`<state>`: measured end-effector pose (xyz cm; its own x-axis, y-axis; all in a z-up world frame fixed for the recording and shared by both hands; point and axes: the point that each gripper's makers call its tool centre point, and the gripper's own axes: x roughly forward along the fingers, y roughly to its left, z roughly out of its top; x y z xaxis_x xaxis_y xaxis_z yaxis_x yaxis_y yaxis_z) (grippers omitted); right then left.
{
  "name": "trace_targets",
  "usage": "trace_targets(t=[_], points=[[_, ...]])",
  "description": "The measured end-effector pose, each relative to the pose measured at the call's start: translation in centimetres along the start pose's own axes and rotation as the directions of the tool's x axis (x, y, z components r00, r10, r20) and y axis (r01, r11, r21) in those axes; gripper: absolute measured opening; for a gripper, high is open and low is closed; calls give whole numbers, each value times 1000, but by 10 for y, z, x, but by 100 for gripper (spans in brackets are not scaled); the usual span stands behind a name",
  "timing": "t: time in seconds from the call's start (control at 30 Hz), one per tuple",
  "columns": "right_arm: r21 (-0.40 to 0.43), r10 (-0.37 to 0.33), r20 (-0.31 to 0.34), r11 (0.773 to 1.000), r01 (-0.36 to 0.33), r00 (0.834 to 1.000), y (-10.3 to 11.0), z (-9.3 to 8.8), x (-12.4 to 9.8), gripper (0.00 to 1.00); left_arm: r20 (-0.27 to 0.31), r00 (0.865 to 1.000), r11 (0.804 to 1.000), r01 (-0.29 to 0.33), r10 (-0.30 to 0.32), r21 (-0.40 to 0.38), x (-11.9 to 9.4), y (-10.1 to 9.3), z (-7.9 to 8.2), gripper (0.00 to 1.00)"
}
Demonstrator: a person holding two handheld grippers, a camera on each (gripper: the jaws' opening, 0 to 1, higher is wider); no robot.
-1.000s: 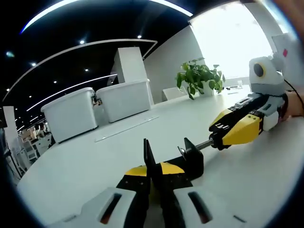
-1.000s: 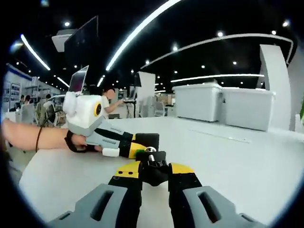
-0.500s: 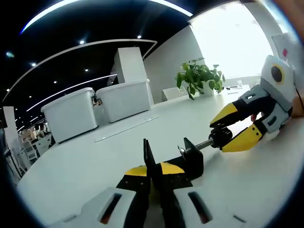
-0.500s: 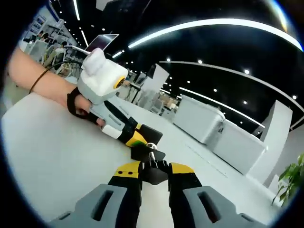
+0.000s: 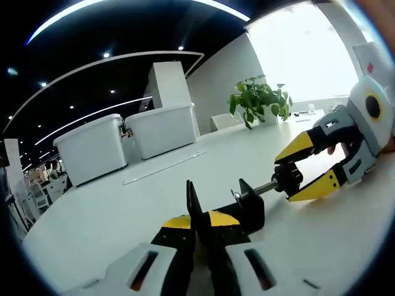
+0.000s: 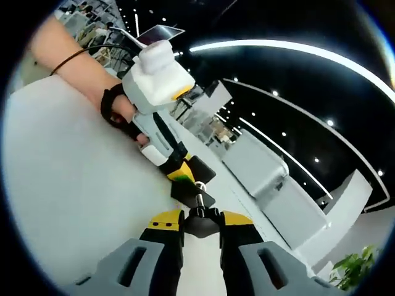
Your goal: Clamp the fixed fixture on the desktop, loosen the retaining clip, secure it to the edge of the desk, and tighten the retaining clip.
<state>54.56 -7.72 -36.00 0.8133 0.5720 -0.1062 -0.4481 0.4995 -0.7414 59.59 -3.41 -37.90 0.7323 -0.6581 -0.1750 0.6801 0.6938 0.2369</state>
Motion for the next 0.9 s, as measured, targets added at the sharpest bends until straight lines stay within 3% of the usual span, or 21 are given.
trace_targets(t=[0.2, 0.23, 0.3, 0.37, 0.4, 0.43, 0.5, 0.57, 0.63, 0.73, 0.83, 0.9], points=[[11, -1, -1, 1000, 1, 1000, -1, 0, 0, 21, 1, 1000, 1000, 0, 0, 1, 0, 0, 0, 6], [32, 5, -1, 999, -5, 1000, -1, 0, 0, 21, 2, 1000, 1000, 0, 0, 1, 0, 0, 0, 6], [157, 12, 24, 987, -16, 1000, -1, 1, -1, 23, 2, 1000, 1000, 1, -1, 2, 0, 0, 0, 6], [332, 48, 52, 941, -62, 997, 2, 5, -3, 29, 2, 1000, 1000, 1, -1, 2, 0, 0, 0, 6], [416, 63, 77, 905, -89, 995, 2, 9, -4, 33, 2, 1000, 1000, 1, -1, 2, 0, 0, 0, 6], [509, 64, 105, 854, -109, 992, 0, 9, -5, 36, 3, 1000, 1000, 1, -1, 2, 0, 0, 0, 6], [557, 63, 107, 823, -112, 992, -5, 7, -6, 34, 3, 1000, 1000, 1, -1, 3, 0, 0, 0, 6], [626, 54, 121, 771, -118, 991, -8, 6, -6, 32, 3, 1000, 1000, 2, -2, 3, 0, 0, 0, 6], [669, 44, 112, 735, -108, 993, -13, 2, -7, 31, 3, 1000, 1000, 2, -2, 3, 0, 0, 0, 6], [748, 5, 105, 659, -82, 994, -24, -4, -8, 29, 4, 1000, 1000, 2, -2, 2, 0, 0, 0, 6], [822, -9, 97, 565, -75, 995, -31, -12, -9, 27, 4, 1000, 1000, 3, -3, 3, 0, 0, 0, 6], [842, 10, 83, 535, -76, 996, -29, -18, -7, 27, 4, 1000, 1000, 3, -3, 2, 0, 0, 0, 6]])
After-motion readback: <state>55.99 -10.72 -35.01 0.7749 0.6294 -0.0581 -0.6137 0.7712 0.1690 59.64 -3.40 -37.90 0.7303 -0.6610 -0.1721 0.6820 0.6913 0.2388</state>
